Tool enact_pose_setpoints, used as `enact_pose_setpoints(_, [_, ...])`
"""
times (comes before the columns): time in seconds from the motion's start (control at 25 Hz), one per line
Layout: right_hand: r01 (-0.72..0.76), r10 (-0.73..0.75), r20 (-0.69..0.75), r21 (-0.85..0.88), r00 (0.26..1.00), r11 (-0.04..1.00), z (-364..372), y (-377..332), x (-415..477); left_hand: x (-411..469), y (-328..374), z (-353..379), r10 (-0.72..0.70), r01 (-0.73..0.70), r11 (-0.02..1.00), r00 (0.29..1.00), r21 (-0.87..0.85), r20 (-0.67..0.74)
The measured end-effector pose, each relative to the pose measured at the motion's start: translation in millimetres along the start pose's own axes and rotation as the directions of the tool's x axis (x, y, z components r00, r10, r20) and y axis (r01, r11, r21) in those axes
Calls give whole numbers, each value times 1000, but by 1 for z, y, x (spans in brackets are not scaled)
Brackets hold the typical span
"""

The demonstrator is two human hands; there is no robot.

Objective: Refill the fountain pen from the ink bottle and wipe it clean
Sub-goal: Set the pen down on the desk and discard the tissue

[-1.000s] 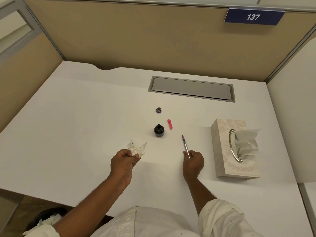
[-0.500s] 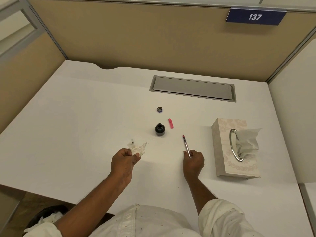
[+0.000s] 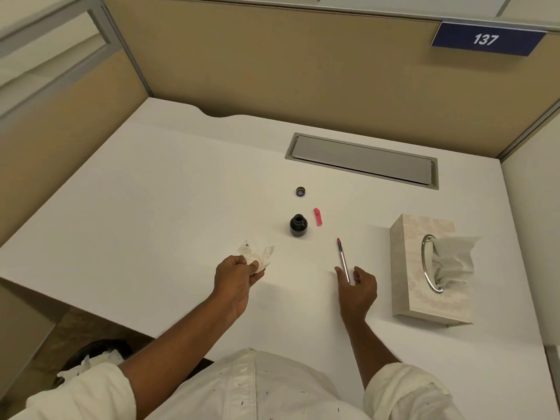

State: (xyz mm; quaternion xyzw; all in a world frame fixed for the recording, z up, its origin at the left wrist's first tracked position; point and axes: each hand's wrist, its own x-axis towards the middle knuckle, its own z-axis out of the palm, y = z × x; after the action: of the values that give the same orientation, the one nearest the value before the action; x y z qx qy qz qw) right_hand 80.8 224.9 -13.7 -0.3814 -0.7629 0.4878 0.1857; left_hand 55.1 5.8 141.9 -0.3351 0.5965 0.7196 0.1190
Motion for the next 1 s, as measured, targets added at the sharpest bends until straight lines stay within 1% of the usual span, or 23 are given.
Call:
enact_pose_setpoints(0.08, [-41, 41, -7, 34, 999, 999, -6, 0, -2, -4, -3, -2, -7, 7, 1000, 1000, -13, -11])
enact_pose_setpoints(0.12, [-42, 43, -22, 50, 999, 998, -8, -1, -5, -5, -4, -3, -10, 10, 1000, 1000, -19, -17])
enact_pose_setpoints(0.16, [-10, 12, -41, 63, 999, 998, -10, -3, -8, -7, -5, -5, -14, 13, 1000, 1000, -22, -23])
enact_pose_setpoints(0.2, [63, -59, -57, 67, 997, 996, -12, -4, -12, -9, -7, -6, -16, 16, 1000, 999, -20, -29])
enact_pose_setpoints(0.28, [257, -255, -45, 53, 966, 965, -12, -13, -28, -16, -11, -12, -9, 9, 1000, 999, -15, -48])
enact_pose_setpoints(0.32, [327, -327, -22, 58, 945, 943, -10, -19, -36, -18, -13, -15, 0, -1, 1000, 998, -20, -57])
enact_pose_setpoints(0.36, [366, -368, 4, 78, 930, 927, -8, -26, -45, -20, -15, -17, 11, -12, 1000, 998, -26, -62])
enact_pose_setpoints(0.44, [397, -414, 105, 148, 904, 906, 1, -45, -70, -25, -20, -28, 26, -32, 997, 996, -72, -89])
enact_pose_setpoints(0.52, [379, -428, 252, 221, 868, 898, 9, -64, -93, -29, -24, -37, 45, -54, 994, 994, -93, -96])
enact_pose_setpoints(0.64, [320, -429, 479, 294, 766, 900, 23, -92, -134, -34, -32, -63, 30, -50, 989, 990, -140, -139])
enact_pose_setpoints(0.76, [279, -404, 657, 293, 636, 915, 39, -114, -168, -34, -35, -97, 20, -52, 978, 987, -202, -158])
enact_pose_setpoints(0.8, [286, -400, 698, 281, 594, 916, 46, -119, -178, -33, -34, -108, 43, -72, 975, 989, -212, -138])
enact_pose_setpoints(0.88, [293, -373, 751, 247, 545, 924, 65, -128, -197, -30, -30, -133, 80, -105, 969, 990, -223, -119])
enact_pose_setpoints(1.0, [316, -317, 807, 171, 498, 933, 101, -138, -235, -14, -26, -186, 21, -85, 953, 976, -290, -218])
